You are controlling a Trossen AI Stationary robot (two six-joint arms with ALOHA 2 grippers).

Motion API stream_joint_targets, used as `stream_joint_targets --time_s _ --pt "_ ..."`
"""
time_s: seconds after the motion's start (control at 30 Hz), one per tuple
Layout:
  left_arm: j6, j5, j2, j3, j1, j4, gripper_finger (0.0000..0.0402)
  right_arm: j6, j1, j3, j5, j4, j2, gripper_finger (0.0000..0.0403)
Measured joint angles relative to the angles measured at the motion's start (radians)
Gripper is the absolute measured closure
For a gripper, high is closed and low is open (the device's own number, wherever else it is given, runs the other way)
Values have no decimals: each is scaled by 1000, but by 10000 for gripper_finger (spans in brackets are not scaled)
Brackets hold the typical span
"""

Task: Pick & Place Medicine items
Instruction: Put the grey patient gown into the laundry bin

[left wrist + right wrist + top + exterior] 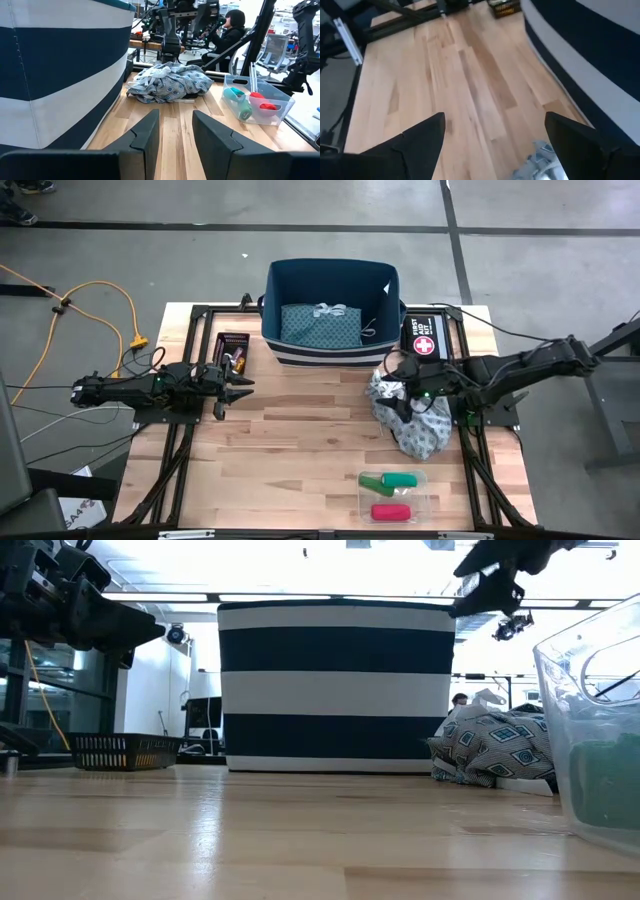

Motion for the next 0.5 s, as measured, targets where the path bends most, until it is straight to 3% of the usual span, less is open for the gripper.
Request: stream_joint_targets --time_s 0.23,0.5 --pt "0 0 0 0 0 0 291 1 55 188 17 -164 157 72" --pt "0 0 0 0 0 0 291 14 123 431 124 -368 337 72"
